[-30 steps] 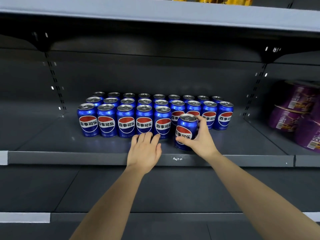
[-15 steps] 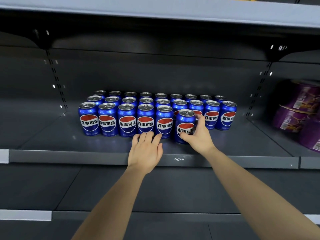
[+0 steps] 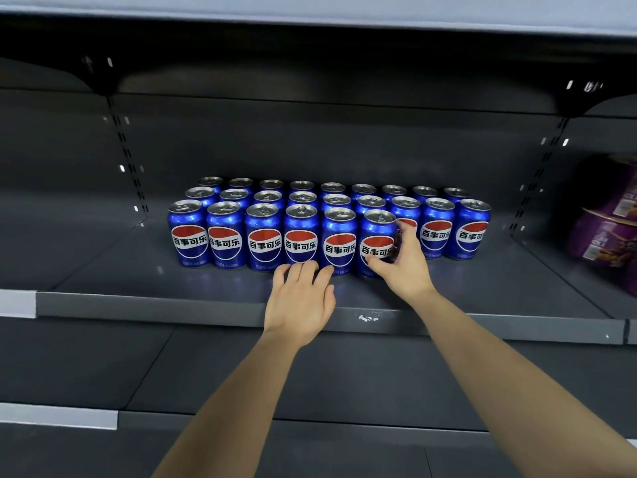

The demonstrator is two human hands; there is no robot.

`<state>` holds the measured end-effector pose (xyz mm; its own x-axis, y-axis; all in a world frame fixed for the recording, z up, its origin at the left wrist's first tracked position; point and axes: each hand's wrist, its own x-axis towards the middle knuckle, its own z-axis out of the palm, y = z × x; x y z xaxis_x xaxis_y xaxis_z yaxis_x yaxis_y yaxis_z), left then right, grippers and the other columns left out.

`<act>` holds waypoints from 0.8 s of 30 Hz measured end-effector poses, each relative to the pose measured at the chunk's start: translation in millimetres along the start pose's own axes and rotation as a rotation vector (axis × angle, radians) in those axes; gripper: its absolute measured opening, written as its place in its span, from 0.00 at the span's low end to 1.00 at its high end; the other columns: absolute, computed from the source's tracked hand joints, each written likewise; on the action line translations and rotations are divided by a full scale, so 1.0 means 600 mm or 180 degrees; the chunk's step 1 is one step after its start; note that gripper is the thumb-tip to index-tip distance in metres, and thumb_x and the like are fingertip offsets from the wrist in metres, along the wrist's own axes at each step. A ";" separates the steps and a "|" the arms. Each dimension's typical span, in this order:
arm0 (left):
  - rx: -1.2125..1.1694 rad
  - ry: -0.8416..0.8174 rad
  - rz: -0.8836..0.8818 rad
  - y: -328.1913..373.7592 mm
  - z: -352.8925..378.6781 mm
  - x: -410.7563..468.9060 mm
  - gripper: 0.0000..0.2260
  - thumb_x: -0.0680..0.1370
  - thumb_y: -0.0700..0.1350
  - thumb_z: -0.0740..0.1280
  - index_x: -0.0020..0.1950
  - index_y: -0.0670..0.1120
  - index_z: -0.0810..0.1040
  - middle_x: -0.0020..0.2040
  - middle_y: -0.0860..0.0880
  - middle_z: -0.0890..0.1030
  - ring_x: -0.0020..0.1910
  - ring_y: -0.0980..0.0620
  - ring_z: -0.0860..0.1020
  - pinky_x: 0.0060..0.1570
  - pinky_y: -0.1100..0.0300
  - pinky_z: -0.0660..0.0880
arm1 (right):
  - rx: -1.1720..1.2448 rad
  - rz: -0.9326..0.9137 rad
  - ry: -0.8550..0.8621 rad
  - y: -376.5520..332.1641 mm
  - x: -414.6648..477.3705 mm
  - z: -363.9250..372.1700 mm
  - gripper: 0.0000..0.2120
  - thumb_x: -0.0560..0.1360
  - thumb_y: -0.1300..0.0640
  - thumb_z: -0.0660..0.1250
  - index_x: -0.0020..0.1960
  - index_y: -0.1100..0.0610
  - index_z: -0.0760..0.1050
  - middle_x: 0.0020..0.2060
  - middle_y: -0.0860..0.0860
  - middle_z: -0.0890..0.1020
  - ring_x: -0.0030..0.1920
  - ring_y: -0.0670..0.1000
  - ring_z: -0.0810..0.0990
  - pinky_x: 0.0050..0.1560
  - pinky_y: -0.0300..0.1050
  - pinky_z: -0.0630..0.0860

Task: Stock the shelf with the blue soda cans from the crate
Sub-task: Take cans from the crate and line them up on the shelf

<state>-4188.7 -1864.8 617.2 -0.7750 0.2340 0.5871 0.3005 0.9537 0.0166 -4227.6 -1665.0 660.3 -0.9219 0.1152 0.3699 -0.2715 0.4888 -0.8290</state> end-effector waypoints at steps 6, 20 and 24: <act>0.0018 -0.0011 -0.0002 0.000 -0.001 0.000 0.21 0.79 0.51 0.50 0.63 0.49 0.76 0.54 0.51 0.77 0.53 0.49 0.75 0.62 0.49 0.63 | 0.0020 0.0024 -0.0020 0.003 0.000 0.001 0.41 0.69 0.57 0.77 0.75 0.52 0.58 0.69 0.49 0.71 0.67 0.47 0.72 0.67 0.47 0.72; -0.0023 -0.0049 0.0008 -0.015 -0.020 -0.045 0.22 0.78 0.53 0.51 0.66 0.46 0.73 0.61 0.46 0.75 0.57 0.46 0.74 0.58 0.48 0.65 | -0.0432 0.0058 0.0112 -0.024 -0.078 -0.015 0.32 0.74 0.57 0.71 0.74 0.56 0.62 0.65 0.52 0.74 0.64 0.50 0.73 0.59 0.39 0.68; 0.0009 -0.0120 0.0079 -0.036 -0.036 -0.098 0.23 0.77 0.53 0.52 0.67 0.44 0.72 0.64 0.44 0.74 0.63 0.44 0.71 0.63 0.48 0.64 | -0.0630 -0.0189 0.0516 -0.032 -0.130 -0.010 0.19 0.74 0.59 0.69 0.64 0.57 0.71 0.59 0.52 0.76 0.55 0.49 0.76 0.55 0.44 0.74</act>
<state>-4137.7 -1903.1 599.6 -0.7876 0.2646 0.5564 0.3185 0.9479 0.0000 -4148.9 -1678.2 649.9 -0.8453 0.2106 0.4911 -0.2498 0.6568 -0.7115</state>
